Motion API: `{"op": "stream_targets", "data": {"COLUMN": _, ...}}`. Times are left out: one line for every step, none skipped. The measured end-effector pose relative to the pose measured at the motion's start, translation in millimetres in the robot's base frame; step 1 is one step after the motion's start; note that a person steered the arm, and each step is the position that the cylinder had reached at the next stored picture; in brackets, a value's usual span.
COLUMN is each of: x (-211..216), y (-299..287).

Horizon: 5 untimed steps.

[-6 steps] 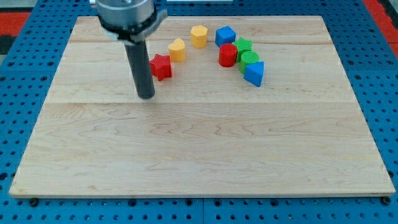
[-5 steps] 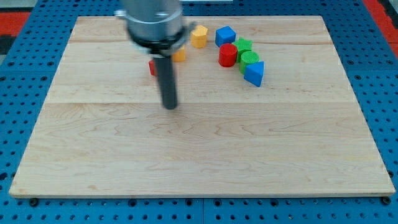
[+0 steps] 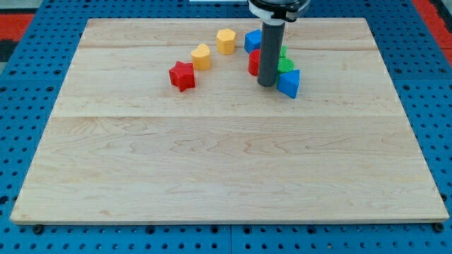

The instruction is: Keep the red circle into the blue cube

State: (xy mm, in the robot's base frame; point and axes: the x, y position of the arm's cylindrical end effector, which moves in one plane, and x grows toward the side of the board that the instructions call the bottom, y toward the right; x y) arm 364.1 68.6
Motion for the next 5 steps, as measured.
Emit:
{"op": "stream_targets", "data": {"x": -8, "y": 0}}
{"op": "stream_targets", "data": {"x": -18, "y": 0}}
{"op": "stream_targets", "data": {"x": -30, "y": -6}}
{"op": "stream_targets", "data": {"x": -33, "y": -26}}
{"op": "stream_targets", "data": {"x": -35, "y": -45}}
